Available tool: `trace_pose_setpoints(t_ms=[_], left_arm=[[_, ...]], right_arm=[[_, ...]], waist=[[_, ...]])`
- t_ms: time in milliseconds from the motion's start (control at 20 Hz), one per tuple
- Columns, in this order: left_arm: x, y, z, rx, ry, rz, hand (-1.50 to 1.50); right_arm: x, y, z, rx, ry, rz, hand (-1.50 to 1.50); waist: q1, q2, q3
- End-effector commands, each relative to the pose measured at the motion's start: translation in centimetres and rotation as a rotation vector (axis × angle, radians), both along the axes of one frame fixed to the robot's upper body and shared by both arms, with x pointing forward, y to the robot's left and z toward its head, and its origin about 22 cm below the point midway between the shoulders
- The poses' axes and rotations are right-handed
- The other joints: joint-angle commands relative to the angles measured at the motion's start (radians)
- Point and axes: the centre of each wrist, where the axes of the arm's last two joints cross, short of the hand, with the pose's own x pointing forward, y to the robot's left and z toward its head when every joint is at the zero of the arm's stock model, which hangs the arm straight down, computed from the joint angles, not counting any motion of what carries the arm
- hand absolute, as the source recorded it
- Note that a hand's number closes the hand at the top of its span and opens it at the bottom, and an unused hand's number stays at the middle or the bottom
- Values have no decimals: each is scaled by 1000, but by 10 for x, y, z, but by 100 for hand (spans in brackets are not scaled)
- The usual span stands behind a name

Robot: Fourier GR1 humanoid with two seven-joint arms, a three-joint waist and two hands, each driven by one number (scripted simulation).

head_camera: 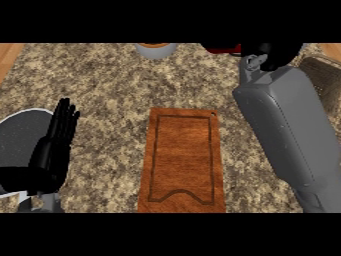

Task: Pick the can from the cutting board and place it in the basket

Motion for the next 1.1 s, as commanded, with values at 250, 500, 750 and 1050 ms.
trace_pose_setpoints(t_ms=[250, 500, 750, 1050], left_arm=[[2, -5, -12, 9, 0, -4, 0], [8, -5, 13, 4, -16, -29, 0], [-6, 2, 1, 7, 8, -15, 0], [-17, 0, 1, -12, -15, -32, 0]], right_arm=[[-13, -61, -13, 37, 77, -162, 150], [-9, -117, -8, 31, 69, -188, 150], [-20, -142, -24, -6, 123, -182, 150], [-5, -167, -51, -46, 187, -201, 150]], waist=[[9, 6, 0], [13, 7, 1], [16, 7, 0], [24, 8, 0]])
